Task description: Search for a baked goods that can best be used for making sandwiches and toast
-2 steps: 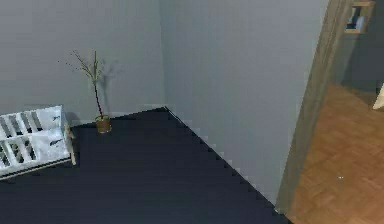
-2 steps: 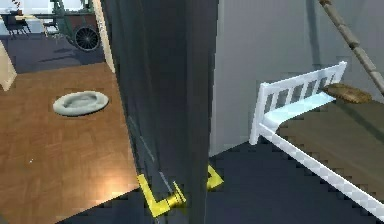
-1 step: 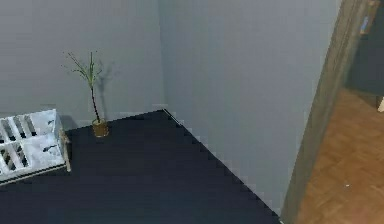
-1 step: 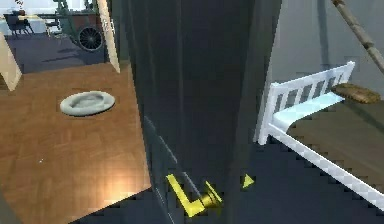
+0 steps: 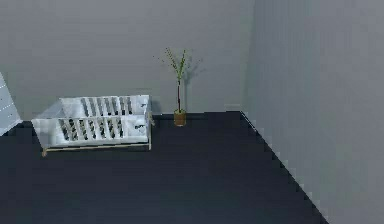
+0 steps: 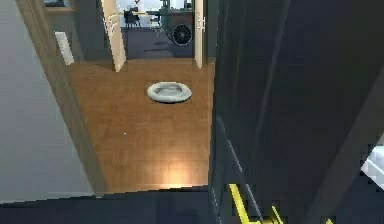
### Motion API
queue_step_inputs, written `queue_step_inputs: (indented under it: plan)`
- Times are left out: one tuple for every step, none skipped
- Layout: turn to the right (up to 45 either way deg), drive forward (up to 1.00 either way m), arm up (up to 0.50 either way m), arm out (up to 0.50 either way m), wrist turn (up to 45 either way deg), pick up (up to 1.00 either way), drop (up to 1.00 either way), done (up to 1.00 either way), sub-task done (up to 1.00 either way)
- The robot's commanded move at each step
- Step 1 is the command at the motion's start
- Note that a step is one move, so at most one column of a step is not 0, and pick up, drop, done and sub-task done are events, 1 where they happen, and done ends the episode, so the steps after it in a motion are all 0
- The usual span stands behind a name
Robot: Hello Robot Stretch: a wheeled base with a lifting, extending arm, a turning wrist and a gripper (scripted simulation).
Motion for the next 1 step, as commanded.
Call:
queue_step_inputs:
  plan:
    - [0.0,0.15,0.0,0.0,0.0,0.0,0.0,0.0,0.0]
